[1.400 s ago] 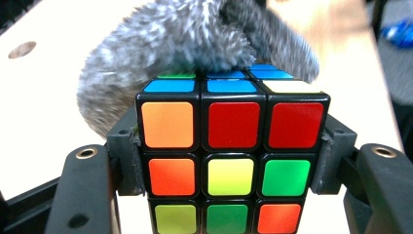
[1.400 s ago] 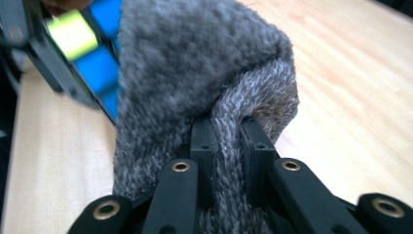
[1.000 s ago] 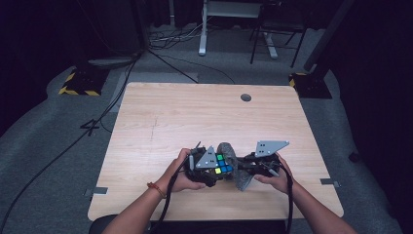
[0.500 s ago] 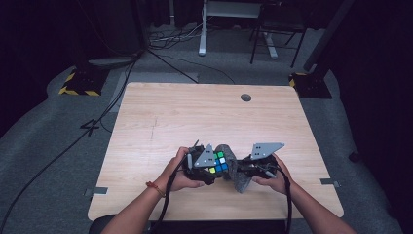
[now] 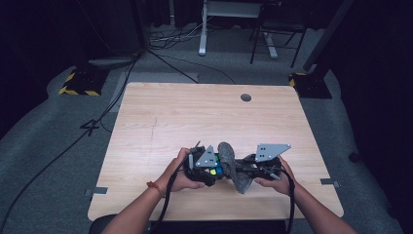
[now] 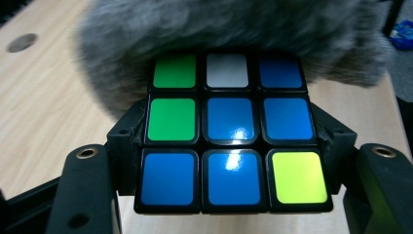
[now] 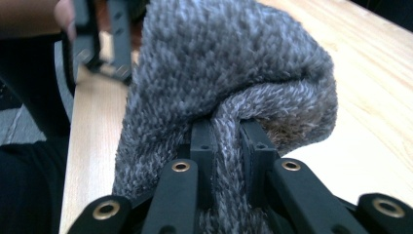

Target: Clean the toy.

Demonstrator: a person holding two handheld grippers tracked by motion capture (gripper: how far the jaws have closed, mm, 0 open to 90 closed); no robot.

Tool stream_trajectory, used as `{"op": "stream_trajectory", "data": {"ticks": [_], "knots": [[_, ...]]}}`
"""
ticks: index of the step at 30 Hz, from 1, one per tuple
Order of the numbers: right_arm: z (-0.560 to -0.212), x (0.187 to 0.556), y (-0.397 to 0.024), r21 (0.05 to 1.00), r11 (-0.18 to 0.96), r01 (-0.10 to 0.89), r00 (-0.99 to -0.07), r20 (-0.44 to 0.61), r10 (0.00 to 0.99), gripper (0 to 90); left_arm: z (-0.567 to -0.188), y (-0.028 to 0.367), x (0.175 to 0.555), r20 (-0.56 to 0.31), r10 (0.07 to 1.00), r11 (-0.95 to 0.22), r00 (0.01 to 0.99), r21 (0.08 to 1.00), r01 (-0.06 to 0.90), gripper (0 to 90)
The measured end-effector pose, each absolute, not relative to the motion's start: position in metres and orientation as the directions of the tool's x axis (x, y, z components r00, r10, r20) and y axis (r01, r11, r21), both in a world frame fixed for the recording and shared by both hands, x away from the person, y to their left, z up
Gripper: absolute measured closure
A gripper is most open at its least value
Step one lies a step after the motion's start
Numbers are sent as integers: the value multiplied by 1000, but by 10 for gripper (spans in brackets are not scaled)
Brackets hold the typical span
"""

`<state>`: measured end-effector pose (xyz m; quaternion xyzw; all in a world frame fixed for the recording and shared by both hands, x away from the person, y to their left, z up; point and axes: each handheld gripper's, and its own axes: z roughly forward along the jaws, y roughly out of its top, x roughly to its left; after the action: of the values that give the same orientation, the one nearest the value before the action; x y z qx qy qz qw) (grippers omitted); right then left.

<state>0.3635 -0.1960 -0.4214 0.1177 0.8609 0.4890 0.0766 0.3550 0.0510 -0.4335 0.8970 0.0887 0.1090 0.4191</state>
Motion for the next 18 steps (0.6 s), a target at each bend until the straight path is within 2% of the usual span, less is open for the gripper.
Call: {"op": "stream_trajectory", "data": {"ticks": [5,11,16,18], "knots": [[-423,369,-199,868,476,142,-946,-22,323,790,-431,45,349,117,227,-619,967,784,50,334],[-434,376,-197,827,536,172,-941,-22,337,790,-417,55,347,120,244,-560,962,827,39,334],[-440,372,-191,814,561,147,-960,-20,280,790,-411,66,353,96,281,-510,955,858,63,334],[-439,371,-191,826,545,141,-962,-15,272,790,-412,66,353,118,283,-522,952,851,50,334]]}}
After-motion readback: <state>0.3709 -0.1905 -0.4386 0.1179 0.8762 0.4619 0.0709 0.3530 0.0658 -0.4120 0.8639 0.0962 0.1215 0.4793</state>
